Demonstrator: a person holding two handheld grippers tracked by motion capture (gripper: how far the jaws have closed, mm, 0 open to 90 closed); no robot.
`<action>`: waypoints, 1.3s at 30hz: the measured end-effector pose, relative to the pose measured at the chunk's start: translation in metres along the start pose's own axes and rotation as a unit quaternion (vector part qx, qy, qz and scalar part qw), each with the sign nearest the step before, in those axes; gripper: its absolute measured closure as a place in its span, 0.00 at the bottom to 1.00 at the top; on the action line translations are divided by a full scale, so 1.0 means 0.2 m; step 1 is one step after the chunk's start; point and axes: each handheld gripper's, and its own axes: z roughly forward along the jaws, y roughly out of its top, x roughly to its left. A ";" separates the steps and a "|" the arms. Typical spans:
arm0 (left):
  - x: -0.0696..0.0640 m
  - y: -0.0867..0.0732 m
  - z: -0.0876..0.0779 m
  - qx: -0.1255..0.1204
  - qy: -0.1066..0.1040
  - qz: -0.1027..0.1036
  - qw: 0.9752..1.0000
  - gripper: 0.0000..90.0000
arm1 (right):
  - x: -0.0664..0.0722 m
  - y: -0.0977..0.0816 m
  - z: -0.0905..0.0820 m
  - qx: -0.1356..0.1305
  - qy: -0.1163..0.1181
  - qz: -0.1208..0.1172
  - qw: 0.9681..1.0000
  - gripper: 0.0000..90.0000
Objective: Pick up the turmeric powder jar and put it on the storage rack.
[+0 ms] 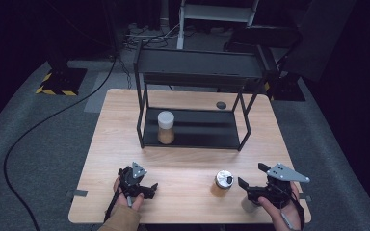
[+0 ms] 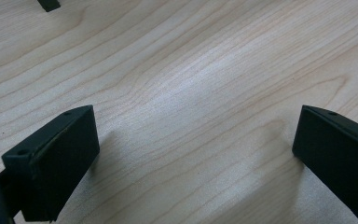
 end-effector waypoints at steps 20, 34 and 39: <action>0.00 0.00 0.00 0.000 0.000 0.000 1.000 0.00 | 0.12 0.06 0.11 0.005 0.018 -0.022 1.000 0.06; 0.00 0.00 0.00 0.000 -0.001 0.001 1.000 0.00 | 0.18 0.02 0.20 0.005 0.021 -0.014 1.000 0.06; 0.00 0.00 0.00 0.001 -0.002 0.002 1.000 0.00 | 0.20 0.01 0.24 0.015 0.014 -0.013 1.000 0.06</action>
